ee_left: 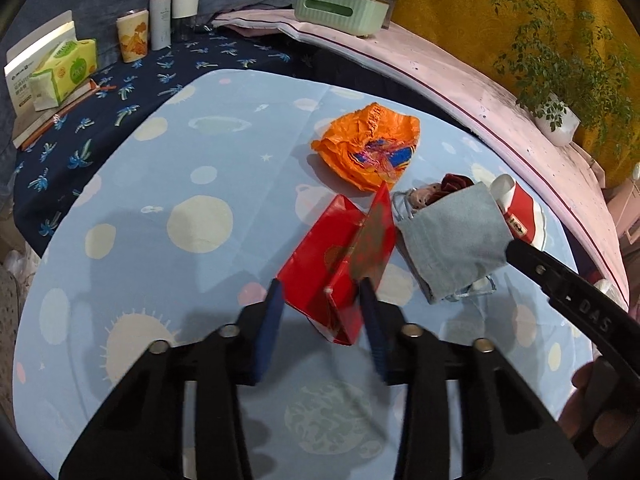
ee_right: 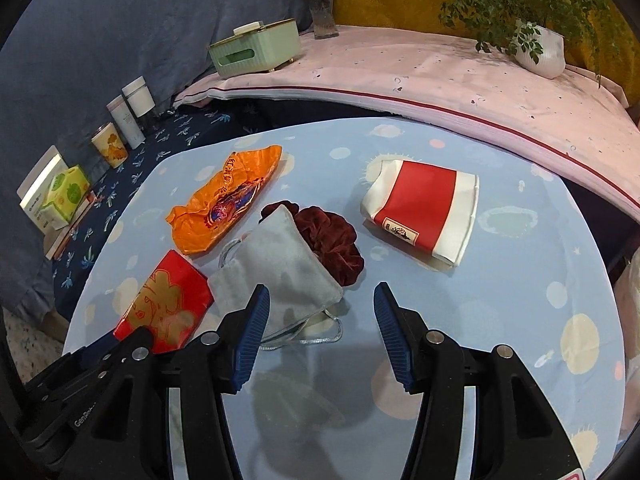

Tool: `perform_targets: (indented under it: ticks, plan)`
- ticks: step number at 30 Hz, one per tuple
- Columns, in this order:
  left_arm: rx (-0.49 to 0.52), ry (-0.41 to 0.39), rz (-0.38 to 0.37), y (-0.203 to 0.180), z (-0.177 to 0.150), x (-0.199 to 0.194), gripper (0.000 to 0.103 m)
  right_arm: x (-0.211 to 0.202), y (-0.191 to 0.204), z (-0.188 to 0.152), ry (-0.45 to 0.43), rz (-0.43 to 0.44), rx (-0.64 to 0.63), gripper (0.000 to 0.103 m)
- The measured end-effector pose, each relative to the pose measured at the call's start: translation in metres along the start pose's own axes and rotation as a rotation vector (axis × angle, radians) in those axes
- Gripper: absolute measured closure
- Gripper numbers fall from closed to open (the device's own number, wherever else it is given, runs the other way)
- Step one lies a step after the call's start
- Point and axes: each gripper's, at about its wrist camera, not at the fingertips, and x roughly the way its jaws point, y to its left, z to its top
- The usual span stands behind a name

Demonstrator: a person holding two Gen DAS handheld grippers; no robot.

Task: Collect trash
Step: 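Grasp the red packet with the left gripper while the right gripper grasps the grey mask, then carry the red packet and grey mask over the bin with both grippers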

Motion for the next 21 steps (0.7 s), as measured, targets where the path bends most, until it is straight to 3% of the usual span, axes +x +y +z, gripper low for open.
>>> perform_targets:
  ticks: [3, 5, 8, 21]
  plan:
    - [0.005, 0.005, -0.021, -0.003, -0.001, -0.001, 0.084, 0.008, 0.003, 0.000, 0.013, 0.007, -0.008, 0.054]
    - [0.012, 0.006, -0.028, -0.006, -0.001, -0.003, 0.088, 0.009, 0.005, -0.001, 0.020, 0.004, -0.019, 0.075]
    - [0.018, -0.003, -0.032, -0.010, 0.000, -0.008, 0.095, 0.006, 0.007, -0.002, 0.022, 0.016, -0.031, 0.098]
    - [0.054, -0.075, -0.096, -0.049, 0.010, -0.059, 0.100, -0.084, -0.003, 0.019, -0.140, 0.075, -0.022, 0.098]
